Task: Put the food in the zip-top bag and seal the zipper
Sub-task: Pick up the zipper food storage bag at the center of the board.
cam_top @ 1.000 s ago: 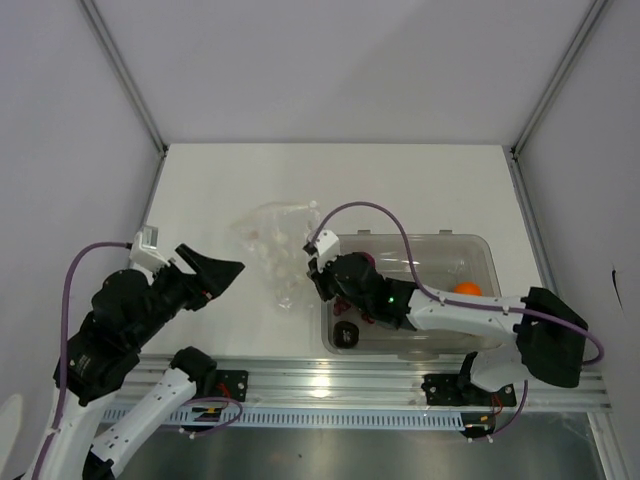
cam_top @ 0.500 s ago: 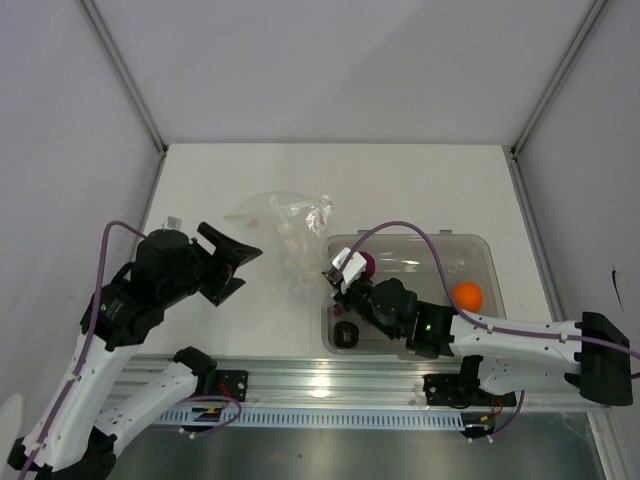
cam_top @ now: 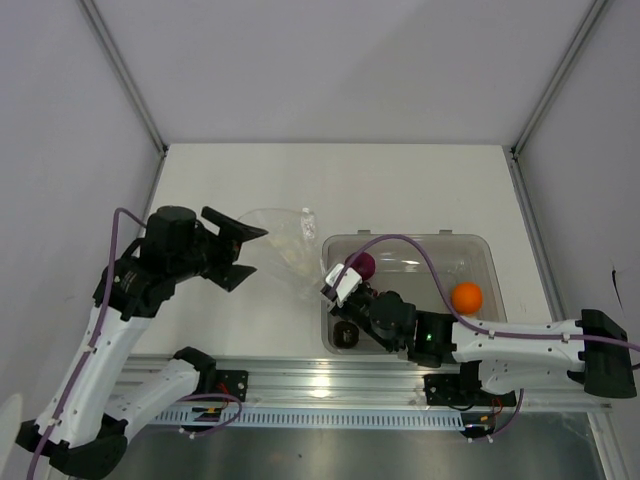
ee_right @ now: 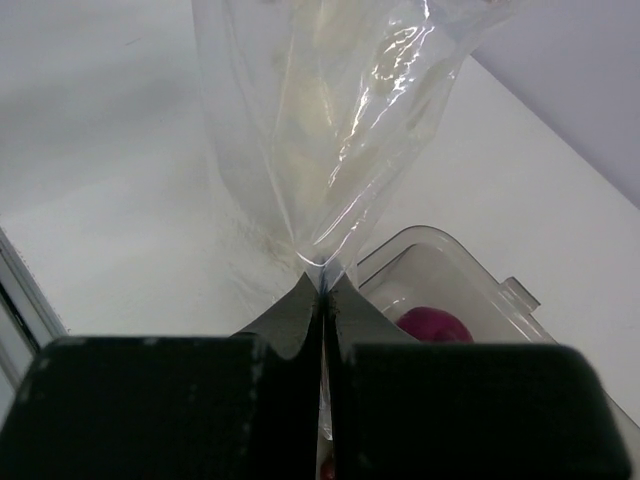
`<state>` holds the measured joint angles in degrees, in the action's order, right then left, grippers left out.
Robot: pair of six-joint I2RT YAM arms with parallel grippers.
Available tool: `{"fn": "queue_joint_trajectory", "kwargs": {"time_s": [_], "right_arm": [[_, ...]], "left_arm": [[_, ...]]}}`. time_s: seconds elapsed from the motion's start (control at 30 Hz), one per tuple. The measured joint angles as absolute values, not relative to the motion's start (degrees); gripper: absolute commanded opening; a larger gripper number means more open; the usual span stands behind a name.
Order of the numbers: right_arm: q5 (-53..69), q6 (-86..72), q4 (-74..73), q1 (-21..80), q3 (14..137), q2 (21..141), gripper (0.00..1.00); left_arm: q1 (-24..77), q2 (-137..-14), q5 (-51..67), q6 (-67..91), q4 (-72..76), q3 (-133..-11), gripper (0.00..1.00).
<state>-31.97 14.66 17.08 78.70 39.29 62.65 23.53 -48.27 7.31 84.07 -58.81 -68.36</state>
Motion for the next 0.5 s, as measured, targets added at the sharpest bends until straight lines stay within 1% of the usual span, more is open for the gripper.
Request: {"fn": "queue_joint_trajectory", "kwargs": {"time_s": [0.3, 0.5], "right_arm": [[-34.1, 15.2, 17.5, 79.0, 39.2, 62.7, 0.0], [-34.5, 15.3, 17.6, 79.5, 39.2, 62.7, 0.0]], "left_arm": [[20.2, -42.3, 7.5, 87.3, -58.0, -66.4, 0.85], [19.8, -43.4, 7.9, 88.5, -56.5, -64.6, 0.83]]}}
